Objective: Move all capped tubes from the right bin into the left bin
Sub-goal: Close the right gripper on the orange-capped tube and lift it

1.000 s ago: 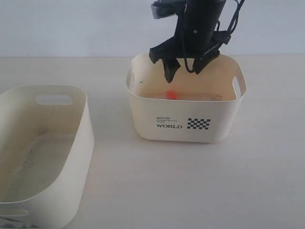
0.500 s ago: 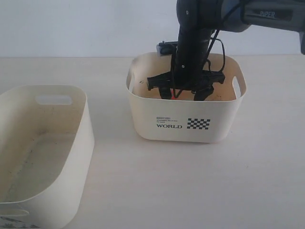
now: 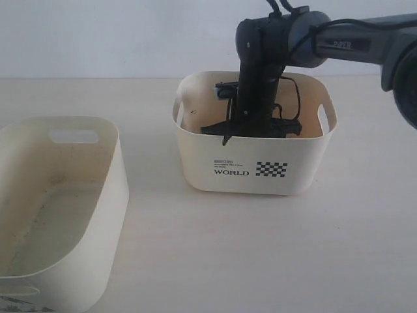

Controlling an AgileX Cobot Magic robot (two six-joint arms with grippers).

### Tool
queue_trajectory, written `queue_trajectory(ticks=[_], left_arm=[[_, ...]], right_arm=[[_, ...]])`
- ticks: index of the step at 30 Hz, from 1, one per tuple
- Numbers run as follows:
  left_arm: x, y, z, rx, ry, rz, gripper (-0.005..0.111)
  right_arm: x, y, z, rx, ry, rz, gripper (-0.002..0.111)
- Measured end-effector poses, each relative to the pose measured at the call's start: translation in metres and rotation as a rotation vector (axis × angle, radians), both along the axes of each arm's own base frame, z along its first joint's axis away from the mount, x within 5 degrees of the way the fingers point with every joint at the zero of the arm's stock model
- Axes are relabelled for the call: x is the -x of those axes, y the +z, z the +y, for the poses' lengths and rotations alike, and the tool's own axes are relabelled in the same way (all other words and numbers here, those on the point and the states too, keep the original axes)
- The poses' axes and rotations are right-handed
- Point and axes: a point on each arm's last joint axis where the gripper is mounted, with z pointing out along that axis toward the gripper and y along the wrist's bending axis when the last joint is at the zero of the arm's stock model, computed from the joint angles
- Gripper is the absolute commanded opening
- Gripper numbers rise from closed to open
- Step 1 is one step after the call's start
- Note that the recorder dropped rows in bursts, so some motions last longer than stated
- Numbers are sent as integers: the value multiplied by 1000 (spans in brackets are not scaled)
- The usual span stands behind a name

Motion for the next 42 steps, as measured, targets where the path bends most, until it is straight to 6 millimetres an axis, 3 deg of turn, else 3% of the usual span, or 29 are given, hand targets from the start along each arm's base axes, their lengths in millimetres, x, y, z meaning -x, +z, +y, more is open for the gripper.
queue_trajectory(ticks=[4,17,20,27,36,42], left_arm=[[0,0,0,0,0,0,4],[0,0,0,0,0,0,4],[0,0,0,0,0,0,4],[0,0,0,0,0,0,4],[0,0,0,0,0,0,4],[0,0,0,0,0,0,4]], right_arm=[[-3,-10,1,-3,-11,-9,70],[-6,-15,1,4,-23,-10,68],[-6,-15,1,6,-24,-10,56],[-6,-16,-1,36,-9,-11,0],[-6,-15,-1,33,17,-14,0],[-4,11,0,-8,33,-59,0]])
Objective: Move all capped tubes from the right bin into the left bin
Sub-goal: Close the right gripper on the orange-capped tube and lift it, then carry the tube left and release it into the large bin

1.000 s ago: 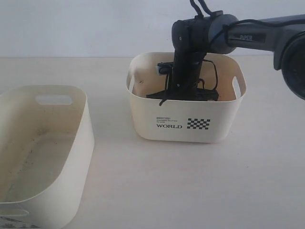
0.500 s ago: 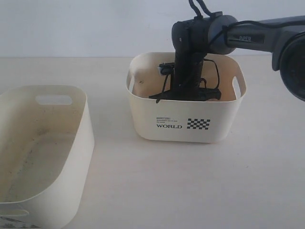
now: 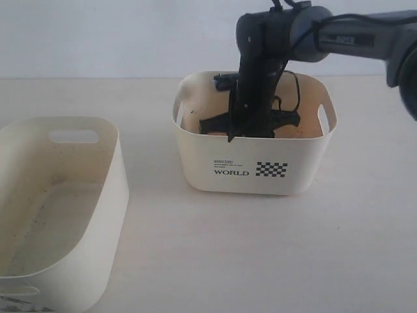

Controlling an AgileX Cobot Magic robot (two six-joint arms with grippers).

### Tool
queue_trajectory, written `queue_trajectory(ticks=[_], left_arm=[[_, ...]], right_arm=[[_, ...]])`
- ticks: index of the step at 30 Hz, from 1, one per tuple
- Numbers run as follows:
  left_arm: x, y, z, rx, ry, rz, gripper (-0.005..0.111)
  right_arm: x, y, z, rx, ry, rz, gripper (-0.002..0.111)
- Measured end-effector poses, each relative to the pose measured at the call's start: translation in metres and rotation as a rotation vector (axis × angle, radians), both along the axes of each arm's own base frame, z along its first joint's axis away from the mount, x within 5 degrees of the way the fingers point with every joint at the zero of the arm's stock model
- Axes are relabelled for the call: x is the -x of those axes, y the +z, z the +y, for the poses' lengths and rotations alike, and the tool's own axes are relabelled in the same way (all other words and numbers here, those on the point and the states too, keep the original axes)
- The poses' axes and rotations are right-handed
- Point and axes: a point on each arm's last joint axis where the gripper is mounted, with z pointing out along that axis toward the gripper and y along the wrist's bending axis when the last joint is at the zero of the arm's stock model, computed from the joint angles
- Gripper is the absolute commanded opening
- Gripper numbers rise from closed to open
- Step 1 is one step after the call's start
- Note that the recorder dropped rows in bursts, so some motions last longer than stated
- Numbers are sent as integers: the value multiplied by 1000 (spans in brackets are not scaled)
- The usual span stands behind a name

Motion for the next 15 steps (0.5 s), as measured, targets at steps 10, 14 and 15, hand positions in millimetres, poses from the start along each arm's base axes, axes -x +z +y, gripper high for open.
queue_trajectory(ticks=[10,14,15], left_arm=[[0,0,0,0,0,0,4],[0,0,0,0,0,0,4],[0,0,0,0,0,0,4]], right_arm=[[19,111,-9,-76,21,-236,0],[27,139,-15,-58,59,-311,0],[31,146,-12,-102,96,-315,0]])
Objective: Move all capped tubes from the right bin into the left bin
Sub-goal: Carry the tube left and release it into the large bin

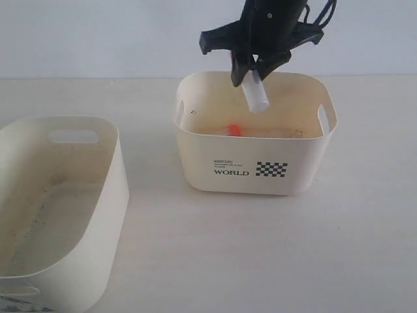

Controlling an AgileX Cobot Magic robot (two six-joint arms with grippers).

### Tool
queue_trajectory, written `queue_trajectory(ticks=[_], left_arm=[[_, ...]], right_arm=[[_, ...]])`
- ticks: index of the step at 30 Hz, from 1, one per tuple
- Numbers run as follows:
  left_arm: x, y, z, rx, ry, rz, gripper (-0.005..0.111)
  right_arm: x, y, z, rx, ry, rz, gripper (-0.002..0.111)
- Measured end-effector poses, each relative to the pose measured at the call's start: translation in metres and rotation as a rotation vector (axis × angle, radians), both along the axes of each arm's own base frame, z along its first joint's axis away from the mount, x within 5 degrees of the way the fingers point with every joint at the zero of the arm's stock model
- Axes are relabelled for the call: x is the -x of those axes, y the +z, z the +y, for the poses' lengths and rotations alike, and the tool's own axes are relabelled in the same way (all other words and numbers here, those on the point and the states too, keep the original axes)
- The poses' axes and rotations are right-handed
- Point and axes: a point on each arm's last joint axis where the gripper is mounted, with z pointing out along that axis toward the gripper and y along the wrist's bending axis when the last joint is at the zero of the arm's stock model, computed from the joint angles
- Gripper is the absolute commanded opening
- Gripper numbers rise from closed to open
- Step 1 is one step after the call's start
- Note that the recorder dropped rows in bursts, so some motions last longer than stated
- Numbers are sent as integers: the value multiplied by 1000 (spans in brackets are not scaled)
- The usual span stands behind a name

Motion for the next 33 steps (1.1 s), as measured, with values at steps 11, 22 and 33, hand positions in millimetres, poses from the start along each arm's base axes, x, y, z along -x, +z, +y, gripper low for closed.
queue_trajectory(ticks=[11,22,33], left_arm=[[0,0,0,0,0,0,4],[0,0,0,0,0,0,4],[0,0,0,0,0,0,4]], right_arm=[[104,35,161,-334,813,-215,2],[103,-18,199,-311,848,-173,46],[105,40,170,-227,741,-316,0]])
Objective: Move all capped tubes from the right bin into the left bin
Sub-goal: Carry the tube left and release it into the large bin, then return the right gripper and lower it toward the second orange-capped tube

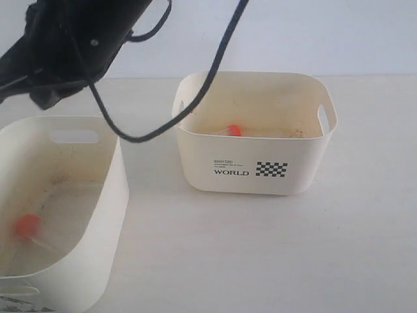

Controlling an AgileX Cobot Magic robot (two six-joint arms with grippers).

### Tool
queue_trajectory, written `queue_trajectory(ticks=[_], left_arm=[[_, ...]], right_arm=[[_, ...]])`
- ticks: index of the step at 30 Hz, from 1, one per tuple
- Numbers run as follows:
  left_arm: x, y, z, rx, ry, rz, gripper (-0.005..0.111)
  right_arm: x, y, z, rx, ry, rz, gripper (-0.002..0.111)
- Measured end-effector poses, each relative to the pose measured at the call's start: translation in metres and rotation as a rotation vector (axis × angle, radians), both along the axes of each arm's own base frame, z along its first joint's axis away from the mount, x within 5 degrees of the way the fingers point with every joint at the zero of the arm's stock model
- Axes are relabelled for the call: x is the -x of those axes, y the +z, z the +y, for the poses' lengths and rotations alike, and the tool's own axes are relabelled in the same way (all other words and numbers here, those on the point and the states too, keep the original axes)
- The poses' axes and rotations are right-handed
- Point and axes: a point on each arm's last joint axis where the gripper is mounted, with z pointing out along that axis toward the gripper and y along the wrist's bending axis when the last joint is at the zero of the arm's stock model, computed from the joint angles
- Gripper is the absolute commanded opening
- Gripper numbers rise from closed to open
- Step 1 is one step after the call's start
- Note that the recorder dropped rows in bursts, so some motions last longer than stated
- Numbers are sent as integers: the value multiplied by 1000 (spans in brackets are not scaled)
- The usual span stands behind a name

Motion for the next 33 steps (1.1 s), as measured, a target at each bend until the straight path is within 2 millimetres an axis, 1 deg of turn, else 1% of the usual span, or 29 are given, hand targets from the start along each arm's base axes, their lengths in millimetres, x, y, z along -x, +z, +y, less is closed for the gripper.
queue_trajectory(ticks=[1,2,4,9,14,17,20,22,24,27,33], left_arm=[[0,0,0,0,0,0,4],[0,0,0,0,0,0,4],[0,0,0,0,0,0,4],[0,0,0,0,0,0,4],[0,0,0,0,0,0,4],[0,0,0,0,0,0,4],[0,0,0,0,0,0,4],[0,0,0,0,0,0,4],[0,0,0,0,0,0,4],[0,0,0,0,0,0,4],[0,0,0,0,0,0,4]], right_arm=[[-3,6,-8,9,-41,-5,0],[-4,8,-14,23,-65,-4,0],[-12,11,-31,68,-125,9,0],[-33,9,-77,151,-235,76,0],[-47,-9,-125,193,-352,150,0],[-61,-22,-152,162,-459,191,0],[-73,-28,-173,105,-577,214,0],[-81,-28,-182,64,-647,211,0],[-86,-29,-185,34,-687,211,0],[-93,-39,-189,24,-745,243,0],[-106,-74,-185,44,-823,349,0]])
